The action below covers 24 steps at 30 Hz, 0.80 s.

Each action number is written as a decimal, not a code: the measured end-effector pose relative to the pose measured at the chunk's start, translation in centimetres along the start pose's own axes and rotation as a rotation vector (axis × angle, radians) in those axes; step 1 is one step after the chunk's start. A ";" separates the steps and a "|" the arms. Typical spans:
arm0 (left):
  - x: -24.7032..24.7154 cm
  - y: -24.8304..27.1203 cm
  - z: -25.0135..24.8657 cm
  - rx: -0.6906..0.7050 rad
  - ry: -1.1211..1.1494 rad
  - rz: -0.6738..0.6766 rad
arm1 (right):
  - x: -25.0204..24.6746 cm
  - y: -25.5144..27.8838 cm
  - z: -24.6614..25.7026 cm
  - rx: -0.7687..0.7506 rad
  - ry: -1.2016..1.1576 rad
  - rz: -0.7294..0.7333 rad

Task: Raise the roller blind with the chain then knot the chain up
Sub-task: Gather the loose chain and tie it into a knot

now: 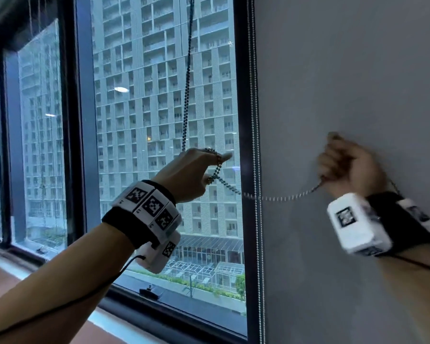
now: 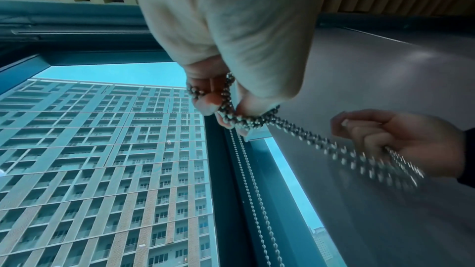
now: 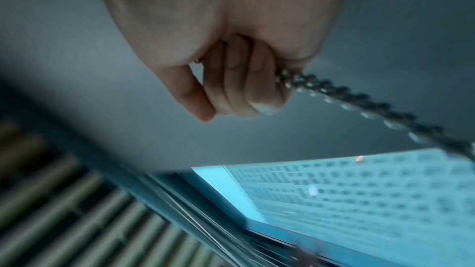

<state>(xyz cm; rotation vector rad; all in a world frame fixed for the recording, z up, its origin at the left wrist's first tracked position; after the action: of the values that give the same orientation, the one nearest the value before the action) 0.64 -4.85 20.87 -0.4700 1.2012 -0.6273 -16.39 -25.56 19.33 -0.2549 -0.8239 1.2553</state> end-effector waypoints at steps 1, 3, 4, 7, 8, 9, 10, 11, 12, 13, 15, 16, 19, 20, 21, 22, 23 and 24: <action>0.3 -0.2 -0.4 0.027 0.017 0.002 | 0.1 0.0 -1.6 0.070 0.099 -0.057; 0.8 -0.8 -1.0 0.065 0.043 0.009 | 0.3 -0.2 -4.6 0.140 0.268 -0.154; 0.9 -1.0 -1.2 0.077 0.048 0.005 | 0.7 -0.2 -6.0 0.163 0.403 -0.164; 0.8 -1.4 -2.1 0.105 0.046 -0.015 | 1.4 0.3 -10.0 0.428 1.272 -0.046; 0.7 -1.4 -2.3 0.111 0.033 -0.021 | 1.2 0.8 -11.2 0.602 1.505 0.004; 0.7 -1.4 -2.4 0.112 0.021 -0.023 | 0.7 1.5 -12.3 0.805 1.622 0.013; 0.6 -1.3 -2.3 0.106 0.017 -0.022 | 0.4 2.3 -13.1 1.004 1.614 0.004; 0.6 -1.2 -2.2 0.099 0.016 -0.019 | 0.4 3.2 -13.9 1.162 1.525 0.024; 0.6 -1.2 -2.1 0.095 0.018 -0.020 | 0.7 3.8 -14.7 1.259 1.398 0.065; 0.5 -1.1 -2.0 0.097 0.018 -0.021 | 1.1 4.1 -15.3 1.299 1.293 0.139; 0.4 -1.0 -2.1 0.109 0.006 -0.034 | 2.0 4.0 -15.6 1.236 1.148 0.218; 0.4 -0.9 -2.2 0.118 0.001 -0.040 | 2.5 3.5 -15.4 1.142 1.099 0.193; 0.5 -0.9 -2.5 0.146 -0.006 -0.054 | 4.4 1.1 -13.1 0.642 1.041 0.037; 0.6 -1.1 -2.6 0.161 -0.005 -0.047 | 5.3 0.4 -12.4 0.493 1.008 0.021; 0.7 -1.2 -2.7 0.179 0.002 -0.037 | 6.2 -0.1 -12.0 0.386 0.949 0.025; 0.7 -1.3 -2.8 0.192 0.015 -0.032 | 6.9 -0.4 -11.9 0.333 0.856 0.034; 0.7 -1.3 -2.8 0.198 0.026 -0.034 | 7.5 -0.7 -11.9 0.313 0.748 0.040; 0.6 -1.4 -2.7 0.197 0.033 -0.042 | 8.0 -0.8 -12.1 0.303 0.655 0.041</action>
<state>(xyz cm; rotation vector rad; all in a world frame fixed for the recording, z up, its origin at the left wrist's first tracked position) -2.09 -6.32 20.50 -0.3204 1.1497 -0.7832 -7.09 -15.43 14.73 -0.4084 -0.0655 1.2101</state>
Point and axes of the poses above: each hand's wrist, its own y-axis away from the middle knuckle, its own x-axis out of the palm, z = x × y, the point moved 5 cm from there along -y, towards the middle knuckle, and after that the axes turned 11 degrees about x, right-handed, at the moved point
